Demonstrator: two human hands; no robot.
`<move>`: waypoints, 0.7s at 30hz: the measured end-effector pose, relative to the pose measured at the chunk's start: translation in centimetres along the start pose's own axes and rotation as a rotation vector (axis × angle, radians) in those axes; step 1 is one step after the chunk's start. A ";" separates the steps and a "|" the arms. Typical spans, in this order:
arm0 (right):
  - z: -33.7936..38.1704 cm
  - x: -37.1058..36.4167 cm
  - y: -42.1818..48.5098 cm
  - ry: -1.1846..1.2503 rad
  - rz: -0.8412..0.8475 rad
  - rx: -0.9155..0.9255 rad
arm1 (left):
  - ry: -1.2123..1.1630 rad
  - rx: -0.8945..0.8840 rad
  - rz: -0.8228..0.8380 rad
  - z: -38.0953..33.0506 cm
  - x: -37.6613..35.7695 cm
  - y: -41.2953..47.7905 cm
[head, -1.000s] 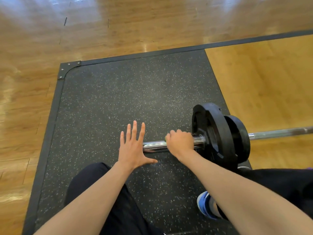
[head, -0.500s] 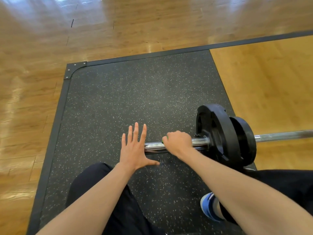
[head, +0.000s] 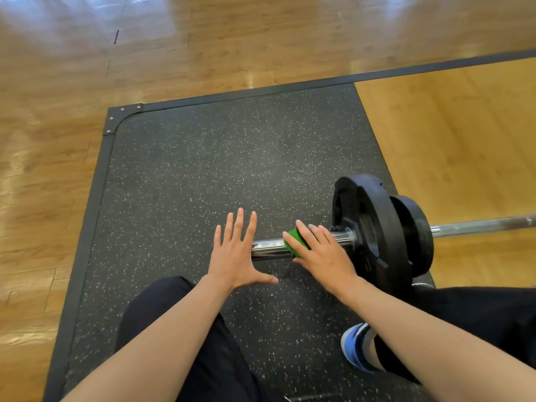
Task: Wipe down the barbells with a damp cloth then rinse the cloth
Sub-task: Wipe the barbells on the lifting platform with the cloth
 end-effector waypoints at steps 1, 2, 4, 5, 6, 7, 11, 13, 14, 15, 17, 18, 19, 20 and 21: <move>-0.7 0.1 -0.6 0.002 0.010 -0.054 | -0.006 -0.012 0.001 -0.2 -0.1 0.2; -1.0 0.2 -1.1 0.010 0.017 -0.105 | -0.010 -0.026 0.006 -0.3 -0.3 0.3; -0.8 0.6 -1.5 0.053 0.028 -0.223 | -0.005 -0.044 0.018 -0.5 -0.7 0.5; -0.6 0.8 -1.5 0.082 0.024 -0.292 | -0.004 -0.046 0.027 -0.5 -0.7 0.5; -0.4 0.9 -1.3 0.105 0.018 -0.353 | -0.007 -0.046 0.031 -0.6 -0.8 0.6; -0.4 1.0 -1.0 0.122 0.018 -0.401 | -0.008 -0.045 0.025 -0.7 -0.8 0.6; 0.8 2.5 2.7 0.152 0.098 -0.542 | 0.028 -0.026 0.014 -0.4 -0.4 0.4; 3.2 3.0 4.8 0.154 0.119 -0.490 | 0.027 -0.002 -0.012 0.1 -0.1 0.2; 4.9 3.1 5.5 0.168 0.106 -0.450 | 0.023 0.009 -0.032 0.5 0.1 0.0; 6.6 3.1 6.0 0.183 0.076 -0.406 | 0.020 0.017 -0.062 0.9 0.4 -0.2; 9.3 2.9 6.5 0.208 0.017 -0.310 | 0.025 0.031 -0.091 1.7 0.8 -0.7; 10.0 2.7 6.4 0.205 0.006 -0.261 | 0.031 0.036 -0.084 2.0 0.9 -0.9; 10.0 2.3 6.1 0.184 -0.003 -0.202 | 0.032 0.040 -0.079 2.2 1.0 -1.1; 9.6 2.0 5.5 0.153 -0.018 -0.142 | 0.034 0.042 -0.078 2.3 1.0 -1.1; 8.8 1.7 4.7 0.122 -0.031 -0.091 | 0.040 0.039 -0.077 2.3 0.9 -1.1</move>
Point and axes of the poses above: each hand's wrist, its own y-axis towards the middle knuckle, its own x-axis out of the back of the hand, z = x × y, the point moved 2 cm from there along y, towards the middle knuckle, and after that the axes turned 13 degrees about -y, right-handed, at the moved point
